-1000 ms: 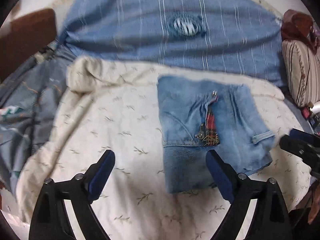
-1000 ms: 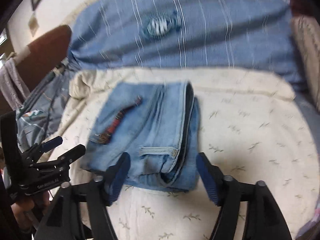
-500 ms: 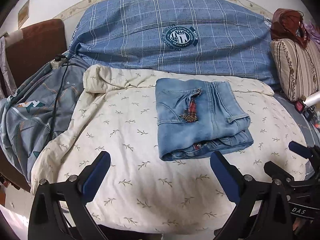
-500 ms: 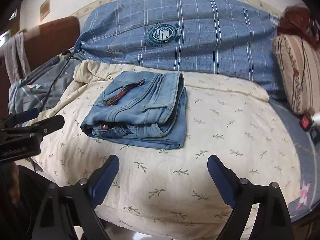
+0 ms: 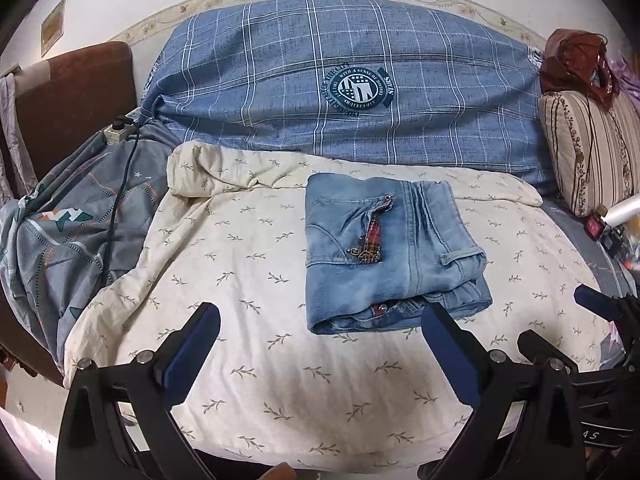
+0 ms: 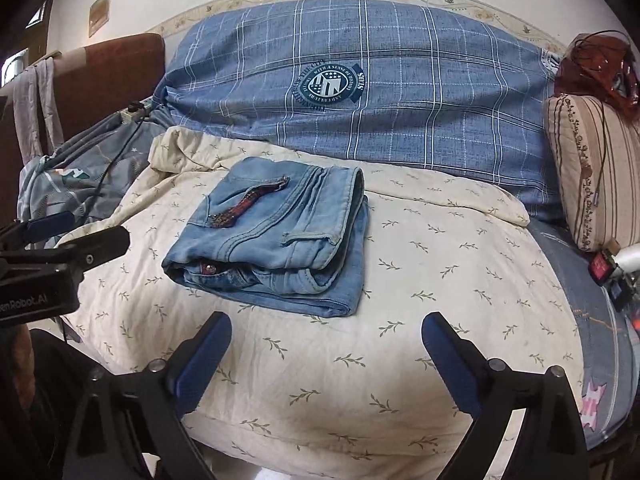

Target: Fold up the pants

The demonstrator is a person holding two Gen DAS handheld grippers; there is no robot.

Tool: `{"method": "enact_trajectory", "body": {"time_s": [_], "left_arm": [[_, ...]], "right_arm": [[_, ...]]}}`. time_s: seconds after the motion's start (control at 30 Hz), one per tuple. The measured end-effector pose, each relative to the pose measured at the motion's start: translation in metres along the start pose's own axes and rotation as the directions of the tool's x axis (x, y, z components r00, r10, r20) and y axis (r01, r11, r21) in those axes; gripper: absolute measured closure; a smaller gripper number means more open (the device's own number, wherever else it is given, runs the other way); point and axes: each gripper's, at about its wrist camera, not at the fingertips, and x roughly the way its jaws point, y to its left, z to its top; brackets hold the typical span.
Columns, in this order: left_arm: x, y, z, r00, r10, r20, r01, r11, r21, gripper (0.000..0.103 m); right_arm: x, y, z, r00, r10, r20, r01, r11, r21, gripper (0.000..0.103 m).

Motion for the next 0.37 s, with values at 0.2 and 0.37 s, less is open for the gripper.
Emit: {"method": "enact_trajectory", "body": {"time_s": [0.2,0.37], "left_arm": [[0.0050,-0.0002,0.0043,1.000,-0.013,-0.008,0.013,1.000,0.007,0.000],[0.0072,-0.0037,0.0097,0.999,-0.054,0.001,0.054,0.998,0.015,0.000]], "right_arm": [[0.0034,0.0001,0.0016,1.000,-0.002,-0.006,0.002,1.000,-0.008,0.006],[0.0055,0.0006,0.0042,1.000,-0.002,-0.009,0.002,1.000,-0.012,0.006]]}}
